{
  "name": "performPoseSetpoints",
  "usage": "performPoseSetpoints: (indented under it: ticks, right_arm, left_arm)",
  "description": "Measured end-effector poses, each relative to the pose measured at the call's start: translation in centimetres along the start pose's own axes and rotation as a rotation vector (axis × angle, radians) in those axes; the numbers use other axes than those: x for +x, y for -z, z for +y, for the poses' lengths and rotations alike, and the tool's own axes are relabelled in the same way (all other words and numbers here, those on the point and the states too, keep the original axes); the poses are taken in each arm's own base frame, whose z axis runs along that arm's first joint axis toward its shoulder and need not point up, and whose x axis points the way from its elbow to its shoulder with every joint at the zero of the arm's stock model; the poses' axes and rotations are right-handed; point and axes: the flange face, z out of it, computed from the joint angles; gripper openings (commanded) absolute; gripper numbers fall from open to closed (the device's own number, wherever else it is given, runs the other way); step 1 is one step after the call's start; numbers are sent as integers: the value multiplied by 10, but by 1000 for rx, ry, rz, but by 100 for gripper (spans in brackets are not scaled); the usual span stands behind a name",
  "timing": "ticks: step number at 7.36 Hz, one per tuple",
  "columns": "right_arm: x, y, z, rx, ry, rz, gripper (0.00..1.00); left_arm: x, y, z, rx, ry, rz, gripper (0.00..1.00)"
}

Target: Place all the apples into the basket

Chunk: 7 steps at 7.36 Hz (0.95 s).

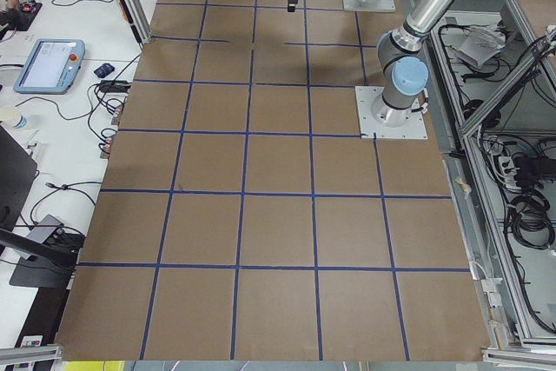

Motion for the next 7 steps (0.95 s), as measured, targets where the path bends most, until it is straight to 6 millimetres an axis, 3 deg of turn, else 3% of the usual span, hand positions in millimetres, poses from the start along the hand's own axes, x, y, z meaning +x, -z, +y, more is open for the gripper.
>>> performPoseSetpoints:
  ticks: [2,3,5,7]
  right_arm:
    - [3,-13,-8,16,5,3,87]
    - [3,-19,-10,16,5,3,100]
    - [8,-21,-10,7,6,15,100]
    - [18,-9,-5,4,1,32,100]
  left_arm:
    - [0,0,0,6,-1,-4,100]
    - [-1,0,1,6,-2,-7,100]
    - [-1,-1,3,6,-5,-9,100]
    - [-1,1,4,9,-5,-10,100]
